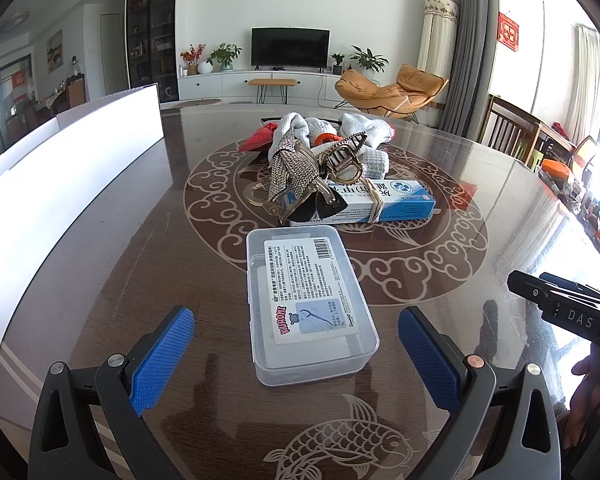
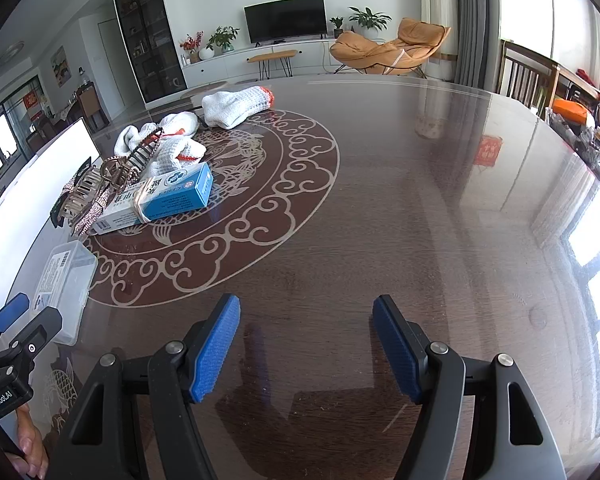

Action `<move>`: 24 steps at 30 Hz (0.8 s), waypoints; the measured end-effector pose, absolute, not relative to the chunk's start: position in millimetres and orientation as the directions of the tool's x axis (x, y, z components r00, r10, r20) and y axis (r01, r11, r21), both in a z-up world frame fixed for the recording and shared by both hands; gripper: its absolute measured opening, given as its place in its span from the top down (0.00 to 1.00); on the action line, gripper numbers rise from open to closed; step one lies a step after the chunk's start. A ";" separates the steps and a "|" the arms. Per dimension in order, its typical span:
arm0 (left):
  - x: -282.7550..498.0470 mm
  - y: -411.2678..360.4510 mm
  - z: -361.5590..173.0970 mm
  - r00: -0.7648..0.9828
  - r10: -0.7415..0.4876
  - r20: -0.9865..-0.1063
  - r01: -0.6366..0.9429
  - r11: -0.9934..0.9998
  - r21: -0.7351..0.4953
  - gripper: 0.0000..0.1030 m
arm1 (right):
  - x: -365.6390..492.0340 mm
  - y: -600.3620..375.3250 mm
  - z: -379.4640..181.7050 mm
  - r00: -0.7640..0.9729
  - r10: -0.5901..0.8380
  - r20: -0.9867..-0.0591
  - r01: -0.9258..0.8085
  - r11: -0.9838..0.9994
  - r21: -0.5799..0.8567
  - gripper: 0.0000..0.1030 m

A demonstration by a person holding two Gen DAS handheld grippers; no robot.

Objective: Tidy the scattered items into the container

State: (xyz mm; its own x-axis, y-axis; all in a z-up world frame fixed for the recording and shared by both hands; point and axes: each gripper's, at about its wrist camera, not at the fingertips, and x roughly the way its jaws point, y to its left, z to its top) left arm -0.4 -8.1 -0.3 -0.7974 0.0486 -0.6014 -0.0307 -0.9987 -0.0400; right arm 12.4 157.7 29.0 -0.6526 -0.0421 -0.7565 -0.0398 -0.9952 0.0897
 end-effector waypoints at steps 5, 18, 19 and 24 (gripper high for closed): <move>-0.6 -8.2 -0.1 -0.798 0.049 -0.601 -0.031 -0.999 -0.040 0.00 | 12.2 159.7 28.5 -0.655 -0.044 -0.754 -0.043 -0.994 0.096 0.32; -0.7 -8.6 0.2 -0.799 0.048 -0.599 -0.031 -0.999 -0.038 0.00 | 15.6 164.0 30.0 -0.661 -0.050 -0.748 -0.049 -0.993 0.110 0.32; -0.7 -8.6 0.2 -0.799 0.047 -0.599 -0.031 -0.999 -0.038 0.00 | 15.6 164.0 30.1 -0.661 -0.050 -0.748 -0.050 -0.993 0.110 0.32; -0.7 -8.8 0.2 -0.800 0.047 -0.598 -0.031 -0.999 -0.037 0.00 | 15.6 164.1 30.3 -0.661 -0.050 -0.748 -0.050 -0.993 0.110 0.32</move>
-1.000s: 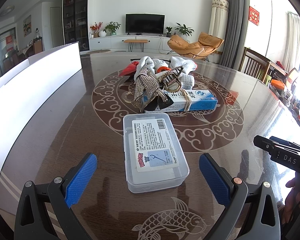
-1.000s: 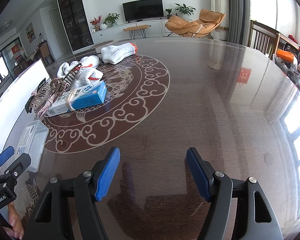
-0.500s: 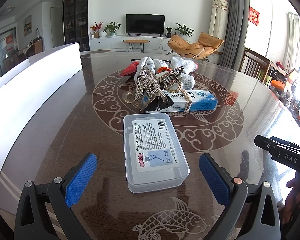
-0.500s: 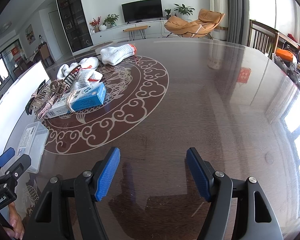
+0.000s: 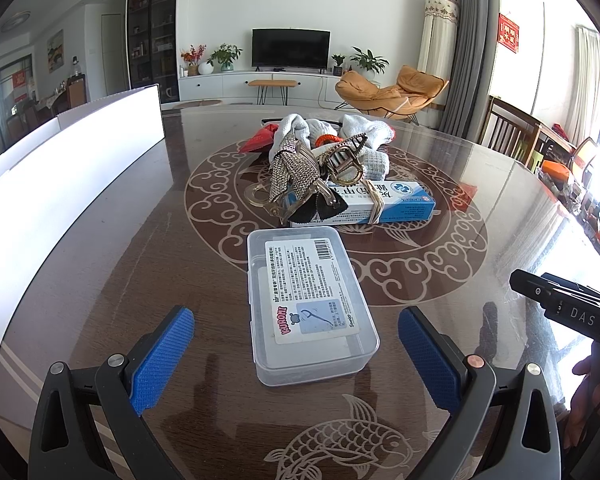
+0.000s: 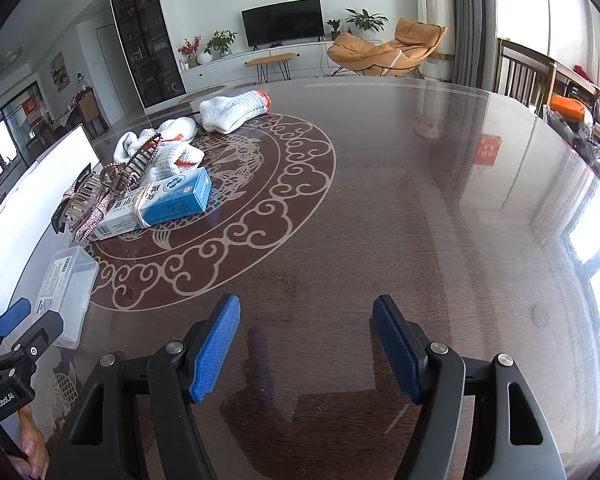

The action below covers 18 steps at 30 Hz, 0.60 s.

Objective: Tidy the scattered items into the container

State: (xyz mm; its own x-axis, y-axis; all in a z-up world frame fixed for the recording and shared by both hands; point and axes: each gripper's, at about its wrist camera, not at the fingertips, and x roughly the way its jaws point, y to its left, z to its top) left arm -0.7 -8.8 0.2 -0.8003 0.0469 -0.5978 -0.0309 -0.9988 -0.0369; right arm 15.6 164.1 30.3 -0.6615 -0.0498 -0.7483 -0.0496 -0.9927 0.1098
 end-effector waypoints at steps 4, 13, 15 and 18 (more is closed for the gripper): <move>-0.7 -8.9 0.2 -0.801 0.047 -0.597 -0.031 -0.999 -0.037 0.00 | 15.7 164.2 30.5 -0.662 -0.050 -0.748 -0.050 -0.993 0.110 0.32; -0.8 -9.2 0.2 -0.802 0.046 -0.596 -0.031 -0.999 -0.036 0.00 | 16.2 165.4 31.4 -0.663 -0.052 -0.747 -0.051 -0.992 0.114 0.32; -0.7 -9.2 0.2 -0.802 0.045 -0.595 -0.030 -0.999 -0.035 0.00 | 16.2 165.3 31.4 -0.663 -0.051 -0.747 -0.051 -0.992 0.113 0.32; -0.8 -9.3 0.2 -0.802 0.045 -0.595 -0.031 -0.999 -0.034 0.00 | 16.2 165.4 31.4 -0.663 -0.051 -0.747 -0.051 -0.992 0.113 0.32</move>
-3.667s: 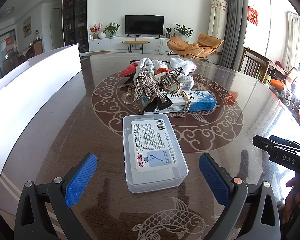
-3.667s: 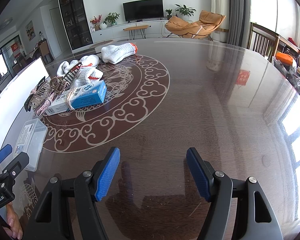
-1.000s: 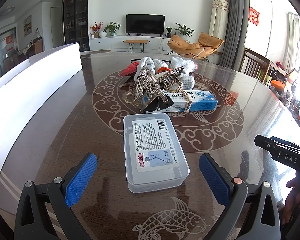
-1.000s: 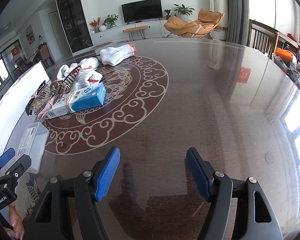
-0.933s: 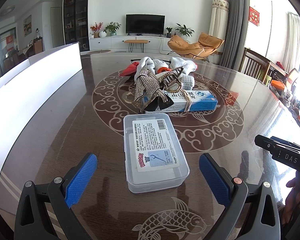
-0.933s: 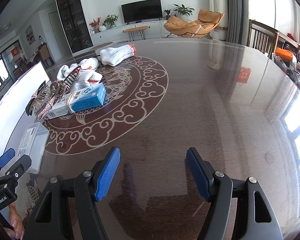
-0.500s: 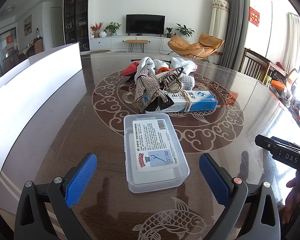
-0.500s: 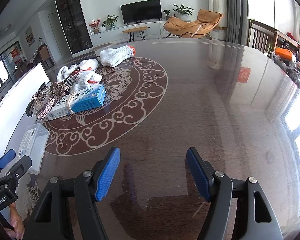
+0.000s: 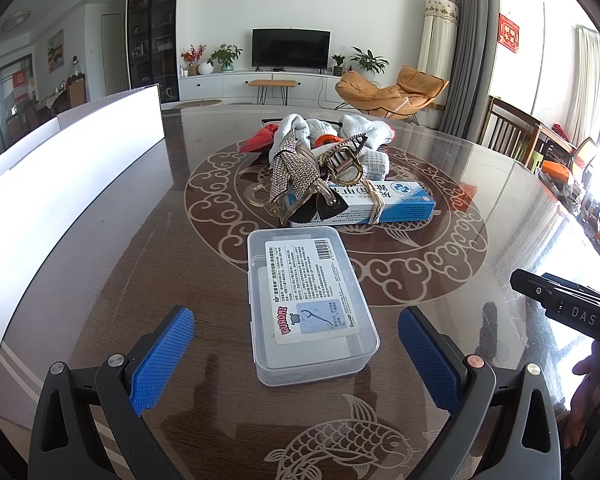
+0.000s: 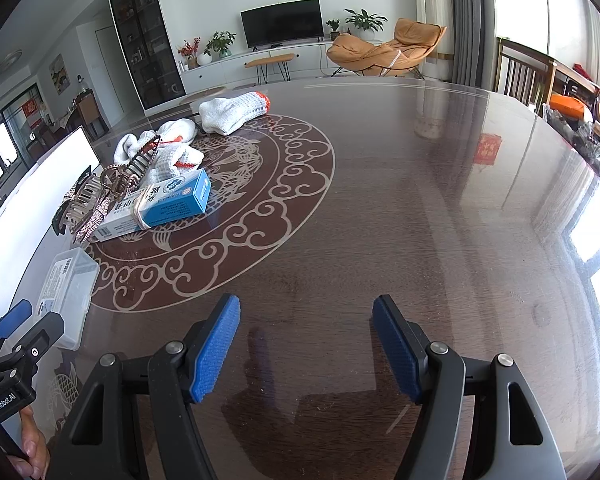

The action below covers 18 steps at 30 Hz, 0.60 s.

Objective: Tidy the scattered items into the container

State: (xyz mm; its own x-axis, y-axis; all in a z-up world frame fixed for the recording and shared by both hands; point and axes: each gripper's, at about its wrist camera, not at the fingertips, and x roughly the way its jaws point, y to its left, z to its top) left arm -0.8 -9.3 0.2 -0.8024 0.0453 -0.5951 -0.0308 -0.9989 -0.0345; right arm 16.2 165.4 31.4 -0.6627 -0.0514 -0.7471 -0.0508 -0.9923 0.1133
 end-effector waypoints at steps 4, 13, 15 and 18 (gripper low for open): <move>-1.4 -9.8 -0.7 -0.801 0.044 -0.597 -0.031 -0.999 -0.032 0.00 | 16.3 165.3 31.4 -0.663 -0.052 -0.747 -0.051 -0.992 0.114 0.32; -1.3 -10.0 -0.7 -0.802 0.042 -0.595 -0.031 -0.999 -0.029 0.00 | 16.4 165.5 31.3 -0.663 -0.052 -0.747 -0.051 -0.992 0.114 0.32; -1.3 -10.0 -0.7 -0.803 0.041 -0.595 -0.030 -0.999 -0.028 0.00 | 16.4 165.6 31.3 -0.663 -0.052 -0.747 -0.051 -0.992 0.114 0.32; -1.3 -10.1 -0.7 -0.803 0.040 -0.594 -0.030 -0.999 -0.027 0.00 | 16.5 165.7 31.4 -0.664 -0.052 -0.746 -0.051 -0.992 0.115 0.32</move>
